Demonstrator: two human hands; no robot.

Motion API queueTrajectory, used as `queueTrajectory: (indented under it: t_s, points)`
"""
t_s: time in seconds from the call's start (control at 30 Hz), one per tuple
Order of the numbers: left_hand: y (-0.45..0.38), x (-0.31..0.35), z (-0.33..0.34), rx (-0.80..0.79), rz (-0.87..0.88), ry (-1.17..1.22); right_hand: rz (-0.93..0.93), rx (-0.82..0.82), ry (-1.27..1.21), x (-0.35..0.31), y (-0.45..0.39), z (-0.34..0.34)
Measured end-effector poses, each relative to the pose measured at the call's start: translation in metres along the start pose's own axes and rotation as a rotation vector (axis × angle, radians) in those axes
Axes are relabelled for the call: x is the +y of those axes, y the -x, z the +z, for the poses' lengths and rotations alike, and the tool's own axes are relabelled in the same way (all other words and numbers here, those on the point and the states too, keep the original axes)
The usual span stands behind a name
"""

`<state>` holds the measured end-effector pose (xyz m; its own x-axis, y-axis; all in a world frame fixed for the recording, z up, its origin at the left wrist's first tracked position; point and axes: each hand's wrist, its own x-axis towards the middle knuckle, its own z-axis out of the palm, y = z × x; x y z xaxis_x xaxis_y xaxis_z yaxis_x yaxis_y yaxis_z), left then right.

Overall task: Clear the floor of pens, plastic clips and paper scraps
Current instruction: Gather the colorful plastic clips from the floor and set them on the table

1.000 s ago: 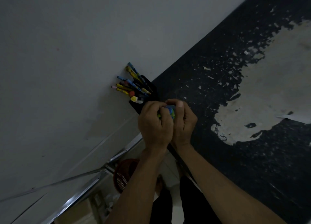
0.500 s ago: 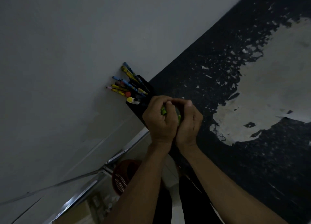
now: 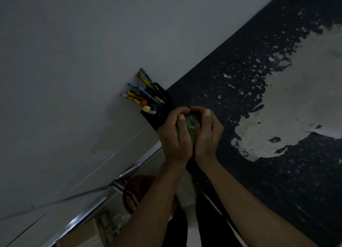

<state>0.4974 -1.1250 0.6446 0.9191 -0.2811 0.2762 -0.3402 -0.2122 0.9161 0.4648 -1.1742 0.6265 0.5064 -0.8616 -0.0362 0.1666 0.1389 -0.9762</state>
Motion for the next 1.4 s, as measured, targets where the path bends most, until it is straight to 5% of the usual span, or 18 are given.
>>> queueTrajectory:
  t_s: [0.3, 0.63, 1.07, 1.4]
  points:
    - [-0.006, 0.017, -0.024, 0.087, -0.011, 0.02, -0.243, -0.108, 0.316, -0.032, -0.004, -0.006]
    - [0.05, 0.032, -0.136, 0.344, -0.032, -0.165, -0.435, -0.568, 0.527, -0.067, 0.064, 0.019]
    - [0.275, 0.054, -0.33, 0.838, -0.233, -0.482, -0.408, -1.208, 0.483, -0.065, 0.301, 0.051]
    - [0.479, 0.089, -0.428, 1.152, -0.391, -0.566, -0.466, -1.542, 0.471, -0.067, 0.504, 0.026]
